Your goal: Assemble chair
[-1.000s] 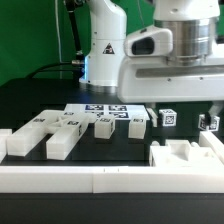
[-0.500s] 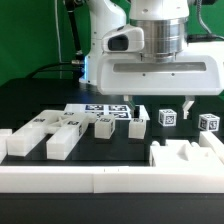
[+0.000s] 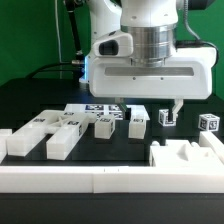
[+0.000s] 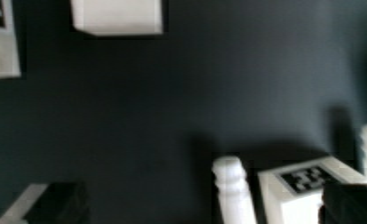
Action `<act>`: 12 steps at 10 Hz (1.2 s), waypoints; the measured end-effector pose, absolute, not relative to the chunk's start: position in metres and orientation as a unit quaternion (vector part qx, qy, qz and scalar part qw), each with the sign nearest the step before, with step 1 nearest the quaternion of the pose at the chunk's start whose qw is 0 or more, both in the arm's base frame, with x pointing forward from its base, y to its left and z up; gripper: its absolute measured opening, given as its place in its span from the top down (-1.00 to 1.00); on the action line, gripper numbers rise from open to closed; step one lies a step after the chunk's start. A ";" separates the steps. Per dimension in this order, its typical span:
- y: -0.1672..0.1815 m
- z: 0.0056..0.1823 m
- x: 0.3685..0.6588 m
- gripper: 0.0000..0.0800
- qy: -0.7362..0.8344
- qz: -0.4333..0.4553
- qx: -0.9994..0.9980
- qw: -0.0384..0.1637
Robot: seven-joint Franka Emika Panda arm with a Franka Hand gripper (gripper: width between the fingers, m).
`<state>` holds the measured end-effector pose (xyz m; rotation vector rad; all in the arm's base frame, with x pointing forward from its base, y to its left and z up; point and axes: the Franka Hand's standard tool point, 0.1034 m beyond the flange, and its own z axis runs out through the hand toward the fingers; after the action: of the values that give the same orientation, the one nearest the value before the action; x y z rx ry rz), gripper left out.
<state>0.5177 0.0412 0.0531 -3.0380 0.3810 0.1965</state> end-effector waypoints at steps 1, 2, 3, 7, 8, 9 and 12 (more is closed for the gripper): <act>0.040 0.049 0.509 -0.62 0.125 0.067 -0.989 0.035; 0.038 0.045 0.504 -0.62 0.123 0.064 -0.990 0.034; 0.036 0.041 0.499 -0.62 0.121 0.065 -0.990 0.033; 0.032 0.038 0.485 -0.62 0.123 0.134 -0.983 0.034; 0.029 0.035 0.472 -0.62 0.127 0.194 -0.972 0.034; 0.028 0.031 0.469 -0.62 0.127 0.219 -0.967 0.035; 0.025 0.030 0.461 -0.62 0.126 0.315 -0.940 0.042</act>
Offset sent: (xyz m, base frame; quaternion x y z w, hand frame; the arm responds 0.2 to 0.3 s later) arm 0.0000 0.0000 0.0000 0.0000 -0.0650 0.0000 0.9979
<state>0.4611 0.0254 0.0296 -2.8767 0.3850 0.9635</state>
